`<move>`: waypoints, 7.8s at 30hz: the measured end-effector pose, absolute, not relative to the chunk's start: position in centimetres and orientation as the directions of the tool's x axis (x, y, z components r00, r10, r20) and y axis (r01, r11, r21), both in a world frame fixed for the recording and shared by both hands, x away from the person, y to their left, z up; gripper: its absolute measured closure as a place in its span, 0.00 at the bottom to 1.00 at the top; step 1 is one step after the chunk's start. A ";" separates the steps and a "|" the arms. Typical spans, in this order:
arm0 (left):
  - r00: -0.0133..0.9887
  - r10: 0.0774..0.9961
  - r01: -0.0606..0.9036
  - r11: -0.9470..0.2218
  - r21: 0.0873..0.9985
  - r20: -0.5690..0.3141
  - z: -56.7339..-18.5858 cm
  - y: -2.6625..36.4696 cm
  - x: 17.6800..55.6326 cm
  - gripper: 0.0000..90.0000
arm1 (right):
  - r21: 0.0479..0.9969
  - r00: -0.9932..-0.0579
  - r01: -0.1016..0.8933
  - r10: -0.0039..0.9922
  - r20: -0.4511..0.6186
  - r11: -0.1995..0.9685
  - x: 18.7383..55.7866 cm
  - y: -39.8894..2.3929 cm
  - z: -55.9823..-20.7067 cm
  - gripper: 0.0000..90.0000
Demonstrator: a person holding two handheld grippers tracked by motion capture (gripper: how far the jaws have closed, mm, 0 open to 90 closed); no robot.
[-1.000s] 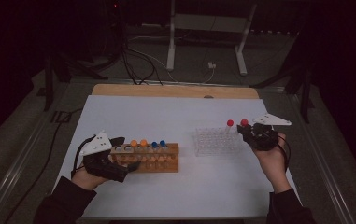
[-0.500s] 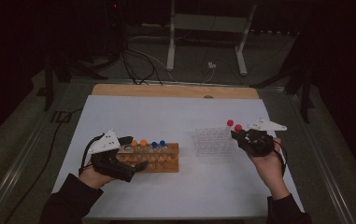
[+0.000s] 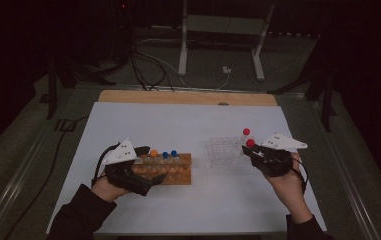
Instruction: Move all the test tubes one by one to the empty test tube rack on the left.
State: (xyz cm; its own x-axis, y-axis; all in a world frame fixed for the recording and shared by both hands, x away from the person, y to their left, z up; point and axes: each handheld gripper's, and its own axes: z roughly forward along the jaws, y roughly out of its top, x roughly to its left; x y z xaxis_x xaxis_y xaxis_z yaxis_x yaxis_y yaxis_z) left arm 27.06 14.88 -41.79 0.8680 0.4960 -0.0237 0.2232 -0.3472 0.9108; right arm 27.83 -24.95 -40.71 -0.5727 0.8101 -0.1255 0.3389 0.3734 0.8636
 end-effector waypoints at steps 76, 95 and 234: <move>0.941 0.329 0.079 -0.451 0.889 0.083 -40.1 6.1 26.9 0.80 | 0.867 -0.745 0.293 0.665 -0.057 0.402 24.8 -21.1 -43.0 0.30; 0.887 0.447 0.122 -0.472 0.873 0.118 -38.8 12.9 25.5 0.79 | 0.890 -0.638 0.328 0.769 -0.037 0.315 26.2 -22.7 -43.2 0.00; 0.758 0.651 0.307 -0.299 0.903 -0.042 -44.7 22.2 27.4 0.02 | 0.834 -0.407 0.498 0.913 -0.019 0.239 36.2 -27.1 -46.8 0.63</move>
